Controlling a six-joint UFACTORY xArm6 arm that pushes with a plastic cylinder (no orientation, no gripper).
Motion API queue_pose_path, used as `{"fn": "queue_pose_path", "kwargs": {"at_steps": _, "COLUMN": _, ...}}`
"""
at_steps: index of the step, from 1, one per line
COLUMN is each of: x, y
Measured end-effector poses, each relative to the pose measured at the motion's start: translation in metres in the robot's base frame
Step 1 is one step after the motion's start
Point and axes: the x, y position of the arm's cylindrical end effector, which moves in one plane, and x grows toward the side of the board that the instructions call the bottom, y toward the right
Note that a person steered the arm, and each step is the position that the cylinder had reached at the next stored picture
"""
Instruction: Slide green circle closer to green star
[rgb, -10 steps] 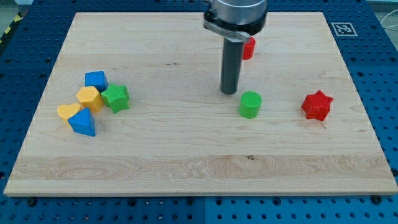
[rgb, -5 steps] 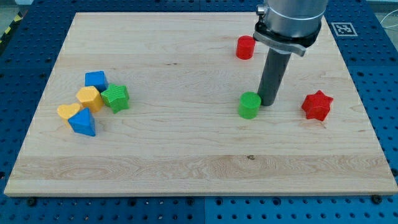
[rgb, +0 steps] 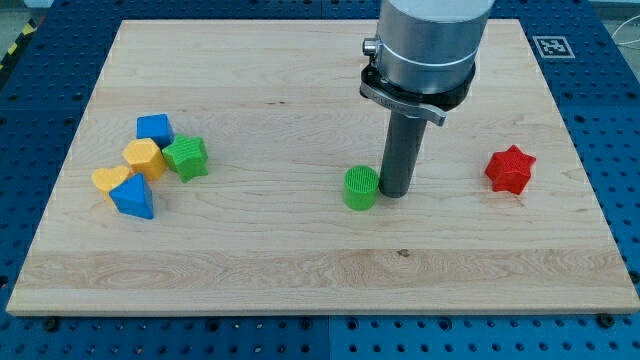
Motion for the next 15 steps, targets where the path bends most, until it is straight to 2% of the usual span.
{"fn": "queue_pose_path", "kwargs": {"at_steps": 2, "x": 0.008, "y": -0.012}}
{"fn": "queue_pose_path", "kwargs": {"at_steps": 11, "x": 0.032, "y": -0.139}}
{"fn": "queue_pose_path", "kwargs": {"at_steps": 15, "x": 0.031, "y": -0.086}}
